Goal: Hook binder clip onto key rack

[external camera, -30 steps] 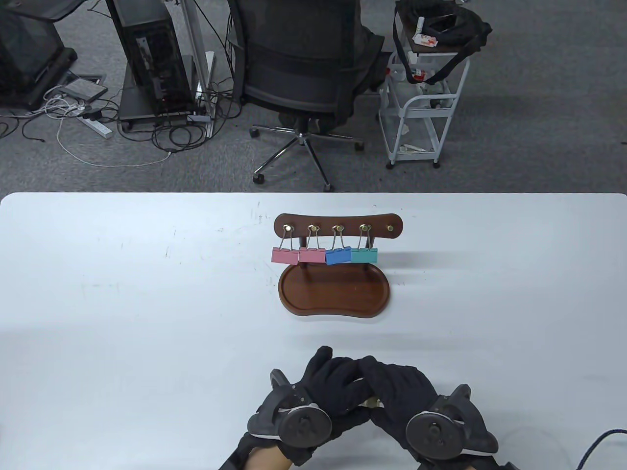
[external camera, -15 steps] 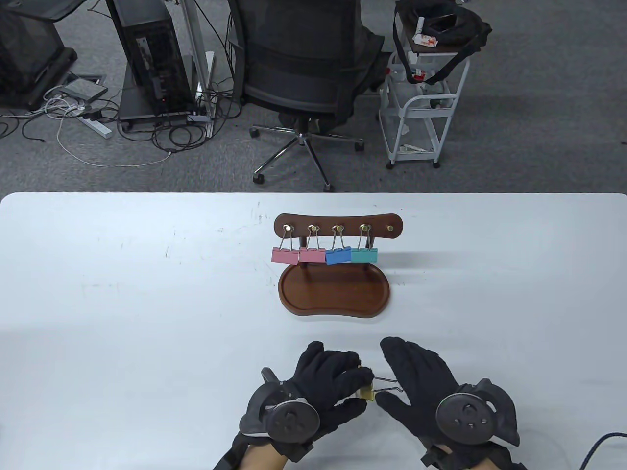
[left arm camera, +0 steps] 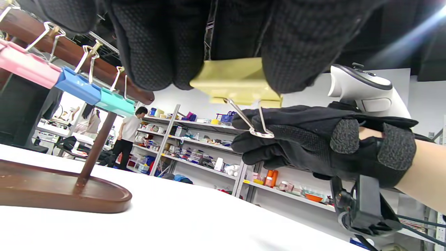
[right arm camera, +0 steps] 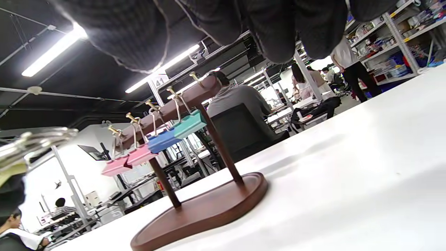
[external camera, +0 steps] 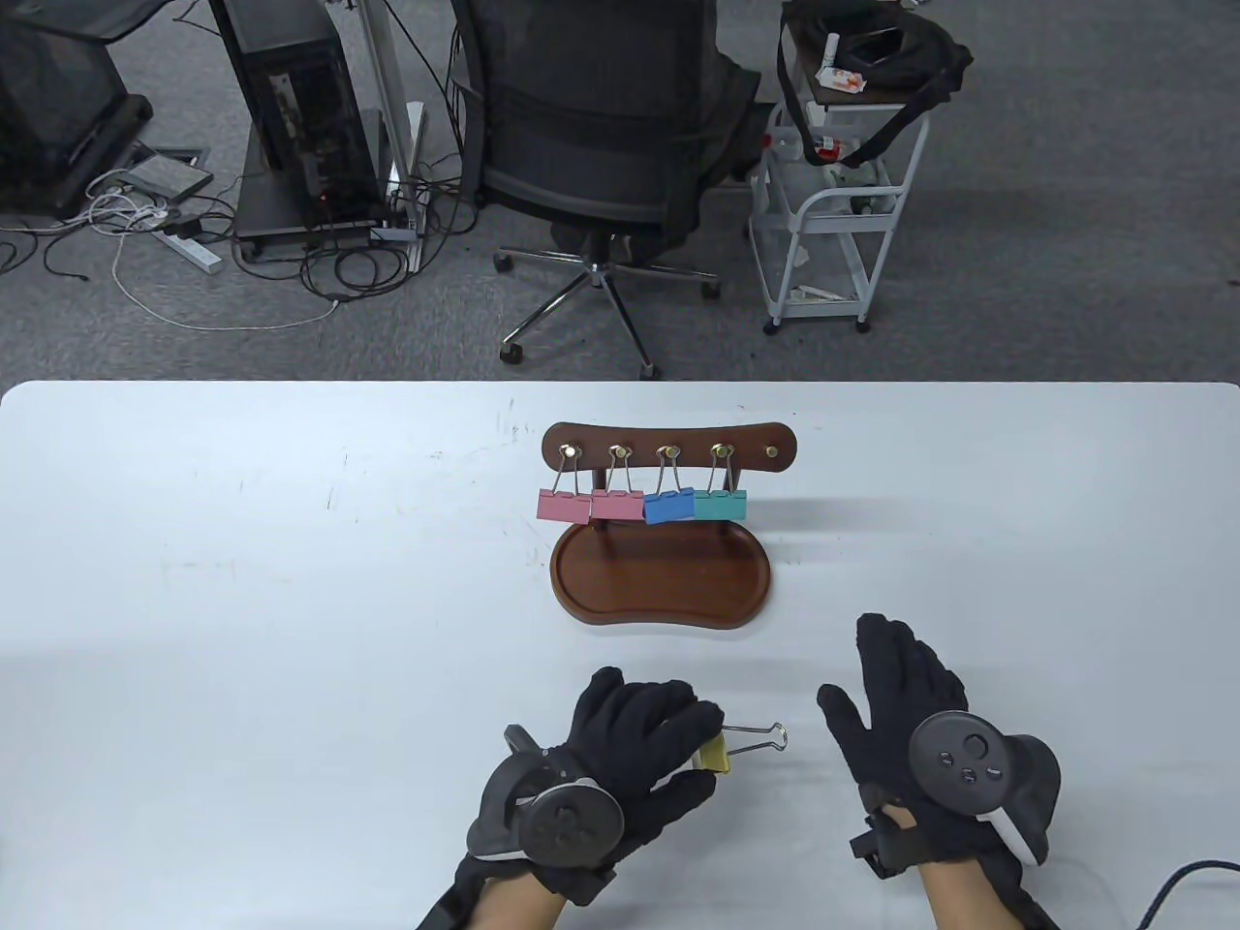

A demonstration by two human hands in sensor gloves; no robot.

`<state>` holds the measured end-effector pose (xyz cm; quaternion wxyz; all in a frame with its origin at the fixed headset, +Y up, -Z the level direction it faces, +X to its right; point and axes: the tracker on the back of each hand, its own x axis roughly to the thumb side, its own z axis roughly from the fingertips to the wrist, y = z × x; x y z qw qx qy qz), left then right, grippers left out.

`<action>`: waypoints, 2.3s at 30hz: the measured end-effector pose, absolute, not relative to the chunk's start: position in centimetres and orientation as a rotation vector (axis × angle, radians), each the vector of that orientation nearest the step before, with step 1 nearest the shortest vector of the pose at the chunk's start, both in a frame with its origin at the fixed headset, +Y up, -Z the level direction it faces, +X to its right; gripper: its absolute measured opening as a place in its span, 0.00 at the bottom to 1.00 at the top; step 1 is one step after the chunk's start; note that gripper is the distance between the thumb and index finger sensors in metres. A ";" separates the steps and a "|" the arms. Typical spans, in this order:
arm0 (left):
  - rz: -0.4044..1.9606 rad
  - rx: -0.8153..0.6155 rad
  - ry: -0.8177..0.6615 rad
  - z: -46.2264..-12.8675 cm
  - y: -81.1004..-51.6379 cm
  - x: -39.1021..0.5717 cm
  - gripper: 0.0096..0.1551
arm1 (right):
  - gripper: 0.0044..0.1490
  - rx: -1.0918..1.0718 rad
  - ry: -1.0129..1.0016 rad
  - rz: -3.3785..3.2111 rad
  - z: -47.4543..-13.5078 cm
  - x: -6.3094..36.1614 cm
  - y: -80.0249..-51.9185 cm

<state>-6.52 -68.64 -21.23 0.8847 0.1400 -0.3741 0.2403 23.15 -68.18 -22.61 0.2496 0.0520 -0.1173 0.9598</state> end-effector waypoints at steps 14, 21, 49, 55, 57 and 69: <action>0.463 0.353 -0.690 -21.4 -67.9 -7.0 0.41 | 0.52 0.084 -0.304 2.728 -22.5 22.6 -69.0; 0.436 0.378 -0.611 -22.7 -67.4 -7.8 0.40 | 0.52 0.105 -0.287 2.719 -22.4 22.0 -69.2; 0.449 0.453 -0.348 -29.4 -58.4 -1.8 0.40 | 0.51 0.115 -0.201 2.689 -22.4 21.4 -69.8; 0.388 0.429 -0.295 -31.7 -58.7 0.3 0.42 | 0.51 0.118 -0.186 2.682 -22.3 21.4 -69.8; 0.363 0.417 -0.277 -32.4 -58.9 0.7 0.45 | 0.51 0.120 -0.182 2.681 -22.3 21.4 -69.8; 0.303 0.391 -0.249 -34.1 -60.0 1.7 0.48 | 0.51 0.151 -0.152 2.673 -22.4 20.9 -70.0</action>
